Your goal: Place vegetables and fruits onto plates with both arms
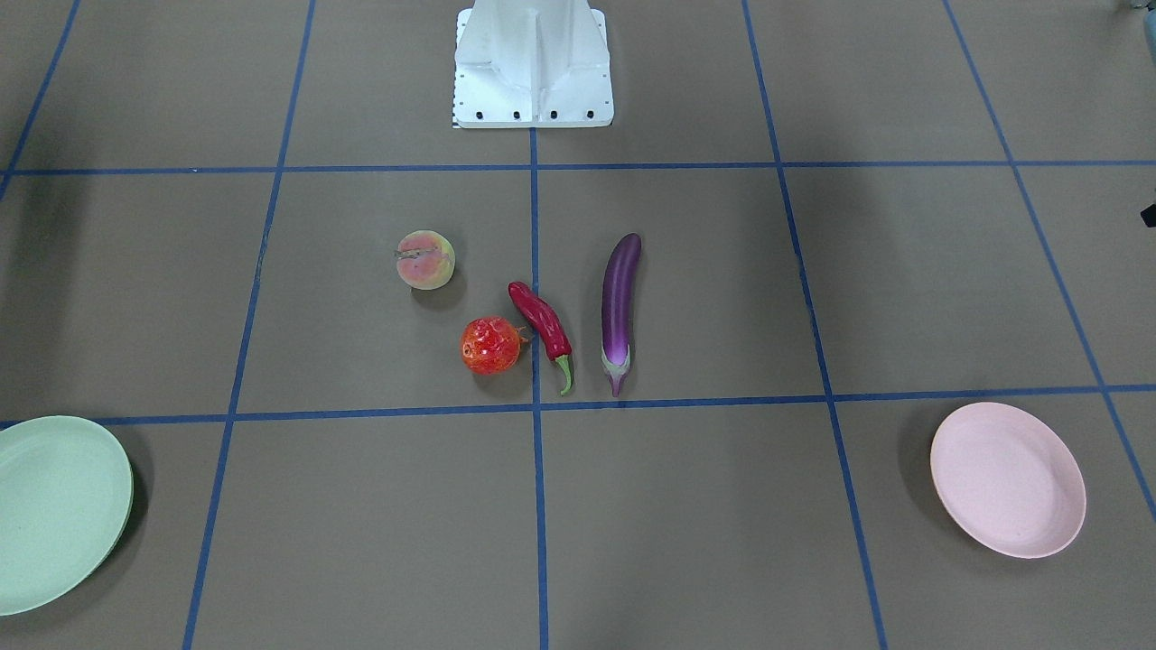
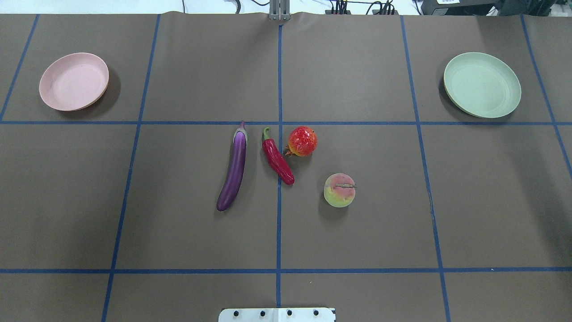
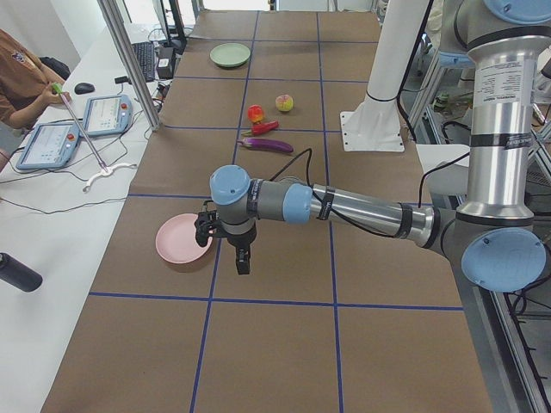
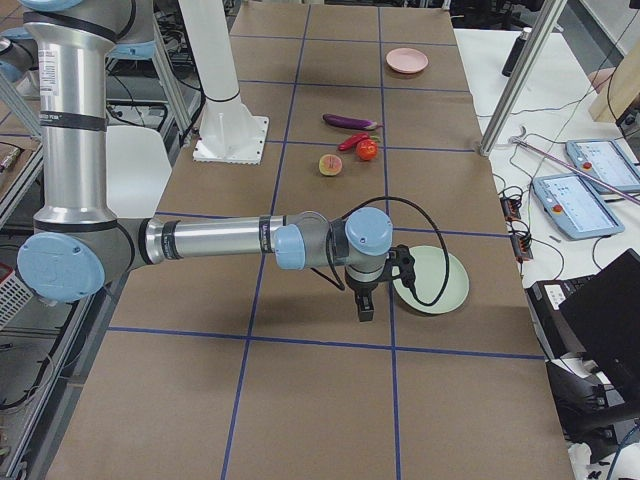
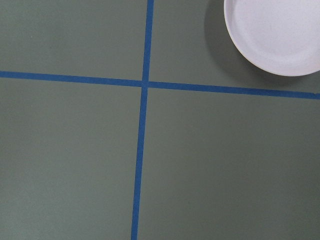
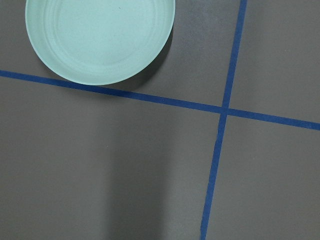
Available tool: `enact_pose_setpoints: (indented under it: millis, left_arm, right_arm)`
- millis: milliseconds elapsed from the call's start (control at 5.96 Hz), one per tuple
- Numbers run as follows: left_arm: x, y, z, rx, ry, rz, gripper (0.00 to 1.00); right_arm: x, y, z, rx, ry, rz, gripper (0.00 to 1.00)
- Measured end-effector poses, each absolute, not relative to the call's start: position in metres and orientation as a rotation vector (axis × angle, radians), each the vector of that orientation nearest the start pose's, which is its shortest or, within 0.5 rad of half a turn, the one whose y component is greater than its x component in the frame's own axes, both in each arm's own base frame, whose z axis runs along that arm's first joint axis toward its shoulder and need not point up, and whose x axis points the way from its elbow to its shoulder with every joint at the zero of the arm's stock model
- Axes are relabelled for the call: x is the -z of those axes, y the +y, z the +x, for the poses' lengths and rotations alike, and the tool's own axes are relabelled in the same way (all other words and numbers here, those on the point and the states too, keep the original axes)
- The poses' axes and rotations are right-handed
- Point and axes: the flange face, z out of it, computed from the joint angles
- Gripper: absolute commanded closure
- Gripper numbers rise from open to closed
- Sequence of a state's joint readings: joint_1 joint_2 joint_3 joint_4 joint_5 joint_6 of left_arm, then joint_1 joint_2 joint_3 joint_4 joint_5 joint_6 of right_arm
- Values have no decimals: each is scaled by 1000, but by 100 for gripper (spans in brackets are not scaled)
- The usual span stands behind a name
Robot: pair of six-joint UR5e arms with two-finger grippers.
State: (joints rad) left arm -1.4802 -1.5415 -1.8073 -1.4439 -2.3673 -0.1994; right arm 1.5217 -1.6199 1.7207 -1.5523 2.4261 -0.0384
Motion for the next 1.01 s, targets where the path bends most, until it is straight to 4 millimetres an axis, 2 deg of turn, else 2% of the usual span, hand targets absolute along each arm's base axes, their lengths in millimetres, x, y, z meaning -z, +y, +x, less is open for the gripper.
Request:
enact_pose_setpoints:
  millis: [335,1006]
  left_arm:
    - [-552,-472,-20,56,806,-16,0]
    - [-555,-465,-19,59,809,-19,0]
  right_arm:
    - [-596,-478,35,135,-855,113,0]
    - [-592,-472,34,149,-874,129,0]
